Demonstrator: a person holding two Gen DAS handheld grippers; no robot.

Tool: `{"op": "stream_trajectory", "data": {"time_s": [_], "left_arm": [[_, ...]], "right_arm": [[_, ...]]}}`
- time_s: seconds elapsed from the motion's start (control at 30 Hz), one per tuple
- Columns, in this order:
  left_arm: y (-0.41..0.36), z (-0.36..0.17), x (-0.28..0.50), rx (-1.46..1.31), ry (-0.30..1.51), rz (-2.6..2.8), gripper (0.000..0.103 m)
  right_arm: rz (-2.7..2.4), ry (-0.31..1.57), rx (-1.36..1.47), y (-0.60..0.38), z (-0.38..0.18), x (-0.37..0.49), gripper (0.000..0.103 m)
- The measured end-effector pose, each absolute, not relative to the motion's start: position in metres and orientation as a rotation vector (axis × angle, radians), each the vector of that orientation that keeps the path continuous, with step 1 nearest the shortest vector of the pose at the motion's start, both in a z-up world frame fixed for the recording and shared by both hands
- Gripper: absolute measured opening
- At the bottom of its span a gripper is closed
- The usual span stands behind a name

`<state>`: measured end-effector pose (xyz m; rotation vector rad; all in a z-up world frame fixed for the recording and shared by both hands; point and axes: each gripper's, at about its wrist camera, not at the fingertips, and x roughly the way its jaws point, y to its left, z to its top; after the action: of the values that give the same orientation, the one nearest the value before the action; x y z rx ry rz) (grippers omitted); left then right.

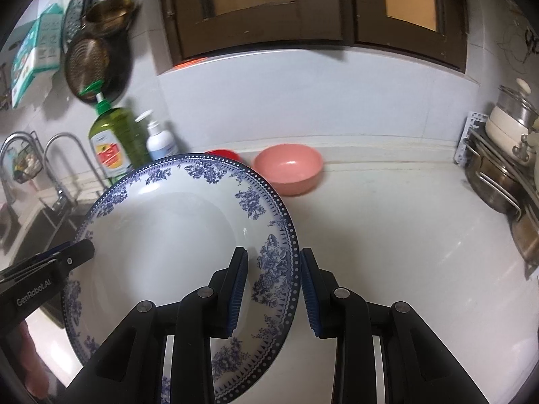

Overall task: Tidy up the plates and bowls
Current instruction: 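Lower the smaller plate onto the stacked plates with both tools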

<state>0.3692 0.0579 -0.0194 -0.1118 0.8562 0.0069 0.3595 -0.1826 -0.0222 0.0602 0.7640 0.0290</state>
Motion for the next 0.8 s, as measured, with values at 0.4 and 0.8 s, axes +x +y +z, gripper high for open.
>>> {"op": "stream_trajectory", "data": {"time_s": [0.4,0.8], "left_arm": [[0.111,-0.038,0.338,-0.105,0.903,0.027,0.035],[0.129,-0.077,0.327,-0.085,0.993,0.013,0.035]], "right_arm": [[0.052,0.808,0.047,-0.119,-0.041,0.329,0.033],[0.051,0.888,0.048,-0.093,-0.074,0.314,0.033]]}}
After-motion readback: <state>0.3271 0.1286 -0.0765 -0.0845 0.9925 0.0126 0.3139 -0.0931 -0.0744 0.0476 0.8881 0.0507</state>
